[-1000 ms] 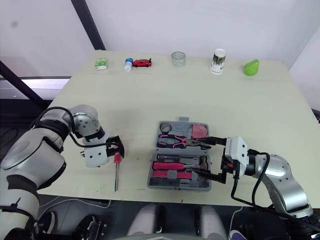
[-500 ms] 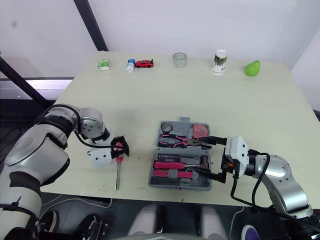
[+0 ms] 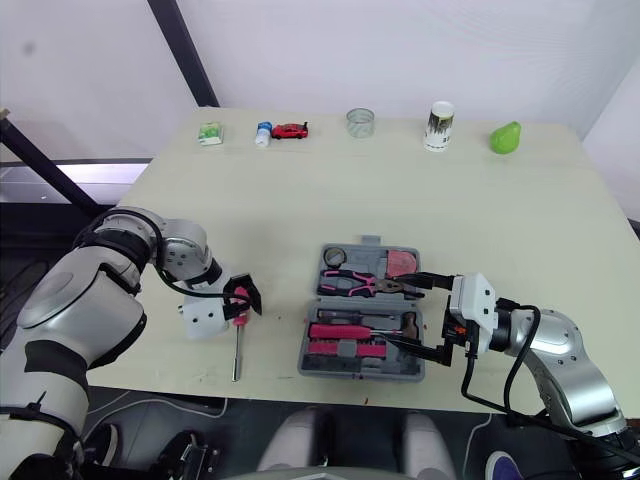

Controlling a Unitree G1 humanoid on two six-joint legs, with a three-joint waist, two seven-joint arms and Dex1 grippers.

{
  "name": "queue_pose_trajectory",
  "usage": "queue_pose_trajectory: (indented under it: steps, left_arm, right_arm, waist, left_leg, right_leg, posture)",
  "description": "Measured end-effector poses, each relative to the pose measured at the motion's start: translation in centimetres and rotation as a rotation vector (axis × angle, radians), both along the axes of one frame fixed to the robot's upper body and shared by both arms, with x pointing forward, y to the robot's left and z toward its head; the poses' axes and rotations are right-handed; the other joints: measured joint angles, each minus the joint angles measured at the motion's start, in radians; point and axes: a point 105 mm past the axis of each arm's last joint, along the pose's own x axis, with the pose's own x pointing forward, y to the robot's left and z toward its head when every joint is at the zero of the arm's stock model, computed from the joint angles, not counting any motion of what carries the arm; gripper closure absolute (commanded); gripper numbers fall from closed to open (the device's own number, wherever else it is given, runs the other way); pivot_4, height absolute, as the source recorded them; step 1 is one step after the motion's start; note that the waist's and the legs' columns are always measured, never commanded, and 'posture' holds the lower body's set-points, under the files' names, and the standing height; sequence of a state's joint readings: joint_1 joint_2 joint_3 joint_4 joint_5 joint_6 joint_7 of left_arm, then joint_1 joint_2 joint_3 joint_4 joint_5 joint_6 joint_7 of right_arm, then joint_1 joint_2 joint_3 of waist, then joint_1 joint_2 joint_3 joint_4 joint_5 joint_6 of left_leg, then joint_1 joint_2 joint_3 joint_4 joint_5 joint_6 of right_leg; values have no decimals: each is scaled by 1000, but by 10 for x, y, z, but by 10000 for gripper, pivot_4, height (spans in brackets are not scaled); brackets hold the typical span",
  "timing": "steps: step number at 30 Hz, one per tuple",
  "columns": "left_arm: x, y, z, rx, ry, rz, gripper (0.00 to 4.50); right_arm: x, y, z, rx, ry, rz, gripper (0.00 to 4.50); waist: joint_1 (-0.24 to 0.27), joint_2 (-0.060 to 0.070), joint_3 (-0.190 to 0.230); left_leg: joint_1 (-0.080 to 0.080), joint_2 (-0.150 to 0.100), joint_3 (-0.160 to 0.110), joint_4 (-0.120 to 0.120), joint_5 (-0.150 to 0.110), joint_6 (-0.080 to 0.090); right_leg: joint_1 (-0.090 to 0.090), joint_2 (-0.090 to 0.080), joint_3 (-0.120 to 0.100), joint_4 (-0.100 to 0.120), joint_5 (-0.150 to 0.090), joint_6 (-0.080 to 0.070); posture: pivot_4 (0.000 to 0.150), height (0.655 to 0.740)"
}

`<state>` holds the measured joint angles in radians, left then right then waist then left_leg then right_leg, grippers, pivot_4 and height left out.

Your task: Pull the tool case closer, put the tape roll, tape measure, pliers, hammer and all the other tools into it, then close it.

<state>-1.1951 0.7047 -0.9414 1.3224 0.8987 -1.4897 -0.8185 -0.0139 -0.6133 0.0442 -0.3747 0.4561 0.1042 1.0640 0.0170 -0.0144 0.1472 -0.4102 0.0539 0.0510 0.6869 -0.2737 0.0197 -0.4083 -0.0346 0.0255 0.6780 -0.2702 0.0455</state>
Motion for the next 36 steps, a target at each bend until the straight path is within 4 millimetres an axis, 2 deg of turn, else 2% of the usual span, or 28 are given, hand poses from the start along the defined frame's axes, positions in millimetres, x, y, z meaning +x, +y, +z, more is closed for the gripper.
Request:
queue_pose_trajectory:
  steps: [2, 4, 7, 10, 21, 26, 36]
  left_arm:
    - [0, 0, 0, 4, 4, -3, 5393]
    - [-2, 2, -1, 13, 10, -2, 12809]
    - [-3, 4, -2, 19, 15, 2, 28061]
    - [-3, 4, -2, 18, 14, 1, 40313]
    - [-3, 0, -1, 23, 22, -24, 40328]
    - [-3, -7, 4, -16, 26, -42, 40328]
    - [2, 10, 31, -96, -11, 124, 40328]
  right_arm:
    - [0, 0, 0, -1, -1, 0, 0]
    - [0, 0, 0, -1, 0, 0, 0]
    - [0, 1, -1, 0, 0, 2, 0]
    - [-1, 4, -2, 4, 3, 10, 0]
    - [-2, 4, -3, 6, -5, 10, 0]
    - [-3, 3, -5, 6, 5, 6, 0]
    - [-4, 3, -6, 6, 10, 4, 0]
  waist:
    - [0, 0, 0]
    - [0, 0, 0]
    - [3, 0, 0]
    - [8, 0, 0]
    - [12, 0, 0]
    - [7, -5, 3]
    - [-5, -6, 3]
  left_leg:
    - [0, 0, 0, 0, 0, 0]
    - [0, 0, 0, 0, 0, 0]
    - [0, 0, 0, 0, 0, 0]
    - [0, 0, 0, 1, 0, 0]
    - [-1, 0, 0, 1, 0, 0]
    - [-2, 0, -1, 1, 0, 0]
    - [-3, 0, -1, 1, 0, 0]
  right_leg:
    - [0, 0, 0, 0, 0, 0]
    - [0, 0, 0, 0, 0, 0]
    - [0, 0, 0, 0, 0, 0]
    - [0, 0, 0, 0, 0, 0]
    - [0, 0, 0, 0, 0, 0]
    - [-1, 0, -1, 0, 0, 0]
    - [-1, 0, -2, 0, 0, 0]
  posture:
    - [1500, 7400]
    - [1500, 7400]
    - [1500, 7400]
    - [1500, 7400]
    - [1500, 7400]
    - [1500, 7400]
    - [1500, 7400]
